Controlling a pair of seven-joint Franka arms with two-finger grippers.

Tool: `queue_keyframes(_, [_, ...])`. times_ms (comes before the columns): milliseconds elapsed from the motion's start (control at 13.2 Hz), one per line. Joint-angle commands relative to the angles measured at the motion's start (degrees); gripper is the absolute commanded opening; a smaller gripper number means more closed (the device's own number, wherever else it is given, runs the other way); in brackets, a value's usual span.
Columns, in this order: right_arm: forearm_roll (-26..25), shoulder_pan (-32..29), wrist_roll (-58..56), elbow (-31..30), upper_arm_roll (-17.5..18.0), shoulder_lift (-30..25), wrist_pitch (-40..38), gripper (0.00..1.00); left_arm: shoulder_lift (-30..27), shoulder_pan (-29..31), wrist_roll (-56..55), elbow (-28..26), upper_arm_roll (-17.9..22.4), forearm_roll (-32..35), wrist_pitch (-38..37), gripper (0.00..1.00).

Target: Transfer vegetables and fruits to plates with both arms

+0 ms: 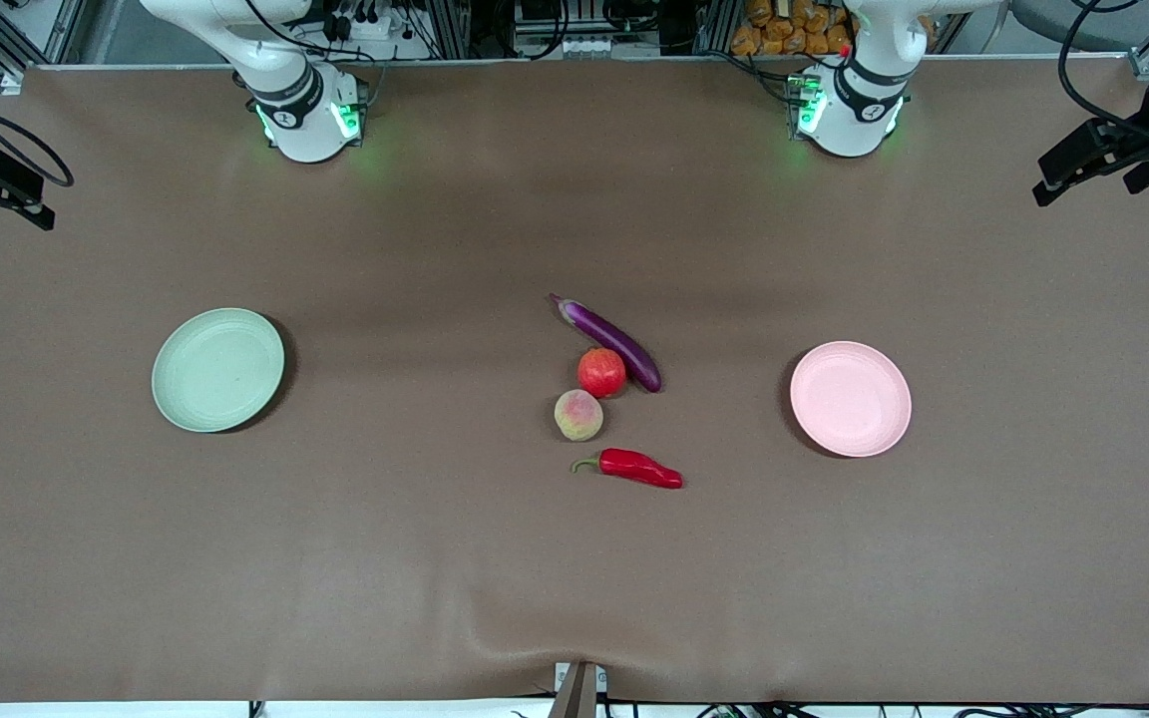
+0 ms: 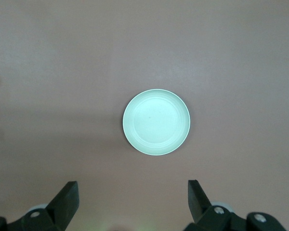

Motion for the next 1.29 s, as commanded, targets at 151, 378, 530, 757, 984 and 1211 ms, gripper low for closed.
queue_keyframes(151, [0.9,-0.5,0.1,-0.3,0.6,0.0,1.8,1.0,1.9,0.7,1.0,2.9,-0.2,1.1,-1.6,1.0])
queue_keyframes(378, [0.9,-0.5,0.1,-0.4,0.6,0.0,1.5,1.0,1.9,1.3,1.1,2.8,-0.3,1.0,-1.6,1.0])
queue_keyframes(530, [0.9,-0.6,0.1,-0.3,0.6,0.0,1.4,1.0,1.9,1.2,1.0,2.7,-0.3,1.0,-1.6,1.0])
queue_keyframes(757, [0.9,-0.6,0.1,-0.3,0.6,0.0,1.3,1.0,1.9,1.1,1.0,2.6,-0.4,1.0,-2.2,1.0])
queue_keyframes(984, [0.9,-0.6,0.1,-0.3,0.6,0.0,1.2,1.0,1.9,1.1,1.0,2.6,-0.4,1.1,-2.4,1.0])
queue_keyframes(1211, [0.9,-0.6,0.1,-0.3,0.6,0.0,1.2,1.0,2.0,1.0,0.4,2.5,-0.5,1.0,-2.4,1.0])
